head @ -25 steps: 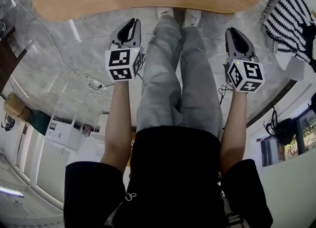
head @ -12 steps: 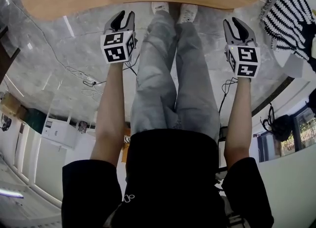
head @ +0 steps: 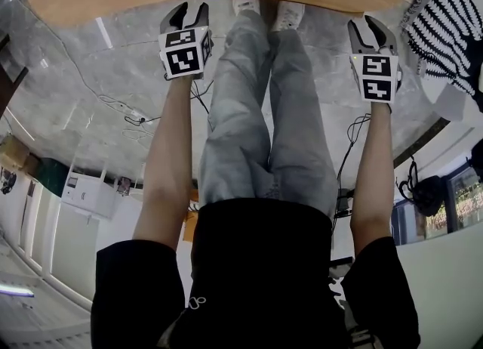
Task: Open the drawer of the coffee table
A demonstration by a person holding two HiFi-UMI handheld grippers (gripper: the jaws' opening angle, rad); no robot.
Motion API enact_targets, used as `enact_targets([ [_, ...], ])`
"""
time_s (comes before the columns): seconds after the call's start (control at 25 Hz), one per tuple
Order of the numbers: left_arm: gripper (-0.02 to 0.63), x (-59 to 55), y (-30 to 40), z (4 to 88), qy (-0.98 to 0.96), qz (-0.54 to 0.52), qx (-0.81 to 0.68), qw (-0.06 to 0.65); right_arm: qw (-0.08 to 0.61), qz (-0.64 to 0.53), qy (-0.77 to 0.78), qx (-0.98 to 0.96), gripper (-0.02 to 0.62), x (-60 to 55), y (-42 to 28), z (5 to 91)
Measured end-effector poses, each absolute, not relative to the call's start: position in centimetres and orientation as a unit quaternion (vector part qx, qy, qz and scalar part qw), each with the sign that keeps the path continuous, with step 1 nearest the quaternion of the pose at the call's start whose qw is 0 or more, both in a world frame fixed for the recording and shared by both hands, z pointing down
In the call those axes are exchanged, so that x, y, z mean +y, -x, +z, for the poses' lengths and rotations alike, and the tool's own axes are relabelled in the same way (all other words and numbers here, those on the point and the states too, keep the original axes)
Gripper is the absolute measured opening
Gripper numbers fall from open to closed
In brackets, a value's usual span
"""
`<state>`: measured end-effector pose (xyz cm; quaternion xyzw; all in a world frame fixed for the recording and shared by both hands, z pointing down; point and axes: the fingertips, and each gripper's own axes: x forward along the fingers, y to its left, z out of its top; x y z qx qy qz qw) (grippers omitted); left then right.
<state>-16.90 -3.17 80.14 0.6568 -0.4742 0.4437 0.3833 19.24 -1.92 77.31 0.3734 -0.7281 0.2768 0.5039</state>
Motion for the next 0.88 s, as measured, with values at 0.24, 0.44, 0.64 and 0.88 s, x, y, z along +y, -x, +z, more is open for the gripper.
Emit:
enact_targets([
  [0.24,0.152,-3.7,17.2,80.9,-0.655,0.45,-0.476,0.377,0.519,0.265,-0.36,-0.729,0.132,-2.5,-19.2,78.4],
  [0.44,0.156,-4.8,17.0,81.2,-0.666,0.451,-0.465,0.37,0.521,0.267,-0.35,-0.731,0.14,-2.7,-19.1,79.0],
  [0.64,0.156,-5.5,16.4,81.2,-0.674,0.453,-0.451,0.37,0.522,0.268,-0.344,-0.733,0.144,-2.8,-19.2,79.3],
  [0.88,0.155,-5.6,16.1,81.2,-0.681,0.469,-0.428,0.364,0.526,0.272,-0.325,-0.738,0.155,-3.0,-19.0,79.9],
])
